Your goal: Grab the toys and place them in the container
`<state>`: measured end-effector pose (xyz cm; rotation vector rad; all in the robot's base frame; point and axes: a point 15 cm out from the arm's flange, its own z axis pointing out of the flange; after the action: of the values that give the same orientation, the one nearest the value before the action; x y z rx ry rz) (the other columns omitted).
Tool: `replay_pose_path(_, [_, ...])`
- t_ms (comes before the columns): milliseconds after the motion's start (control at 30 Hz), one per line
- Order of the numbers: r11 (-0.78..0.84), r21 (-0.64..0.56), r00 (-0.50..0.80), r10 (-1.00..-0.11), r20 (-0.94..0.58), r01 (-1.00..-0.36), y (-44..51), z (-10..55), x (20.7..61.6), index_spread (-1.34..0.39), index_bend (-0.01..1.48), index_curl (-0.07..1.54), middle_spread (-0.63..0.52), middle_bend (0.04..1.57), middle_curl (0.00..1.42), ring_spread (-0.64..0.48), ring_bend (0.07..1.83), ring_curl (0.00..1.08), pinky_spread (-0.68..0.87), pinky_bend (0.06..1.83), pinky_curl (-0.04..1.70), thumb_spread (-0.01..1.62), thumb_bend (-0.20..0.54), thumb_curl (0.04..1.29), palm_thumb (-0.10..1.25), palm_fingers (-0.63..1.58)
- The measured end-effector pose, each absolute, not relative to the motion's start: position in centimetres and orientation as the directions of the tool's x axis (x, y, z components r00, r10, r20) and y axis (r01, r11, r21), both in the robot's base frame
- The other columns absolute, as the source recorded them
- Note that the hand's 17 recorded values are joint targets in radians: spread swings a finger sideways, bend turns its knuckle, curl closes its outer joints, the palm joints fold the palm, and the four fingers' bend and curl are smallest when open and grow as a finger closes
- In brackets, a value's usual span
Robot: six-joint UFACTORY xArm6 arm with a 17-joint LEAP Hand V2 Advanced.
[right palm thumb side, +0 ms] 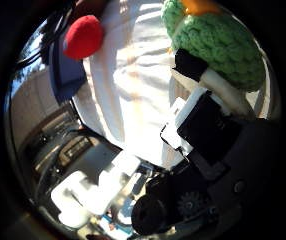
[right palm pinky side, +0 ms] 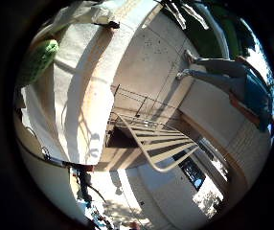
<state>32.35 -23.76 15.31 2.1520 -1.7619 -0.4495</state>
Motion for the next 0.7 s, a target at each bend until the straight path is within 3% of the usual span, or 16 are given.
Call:
replay_pose_path(33, [-0.187, 0.441, 0.19, -0.981, -0.038, -0.878, -23.7, 15.2, 32.3, -0.29, 0.07, 0.13, -0.1, 0.65, 0.54, 0.12, 1.06, 0.53, 0.38, 0.79, 0.23, 1.11, -0.02, 0.35, 0.75, 0.85])
replay_pose_path(133, [-0.191, 0.442, 0.194, -0.98, -0.04, -0.876, -23.6, 15.1, 32.3, -0.34, 0.12, 0.1, -0.13, 0.76, 0.6, 0.08, 1.18, 0.6, 0.37, 0.87, 0.26, 1.1, -0.019, 0.36, 0.76, 0.89])
replay_pose_path(333, [-0.171, 0.406, 0.175, -0.984, -0.027, -0.898, -23.7, 17.3, 32.4, -0.51, 0.25, 0.02, -0.19, 0.95, 0.76, -0.01, 1.26, 0.69, 0.31, 1.29, 0.43, 1.09, -0.008, 0.39, 0.84, 1.09])
replay_pose_path(467, [-0.156, 0.388, 0.149, -0.988, -0.05, -0.908, -22.0, 19.6, 32.0, -0.61, 0.36, -0.01, -0.21, 1.01, 0.83, -0.04, 1.28, 0.72, 0.27, 1.4, 0.5, 1.12, 0.009, 0.43, 0.92, 1.11])
replay_pose_path(700, [-0.202, 0.452, 0.165, -0.979, -0.12, -0.869, -16.7, 25.9, 29.3, -0.78, 0.54, -0.02, -0.23, 1.07, 0.94, -0.08, 1.33, 0.76, 0.2, 1.48, 0.59, 1.2, -0.009, 0.49, 0.97, 1.03])
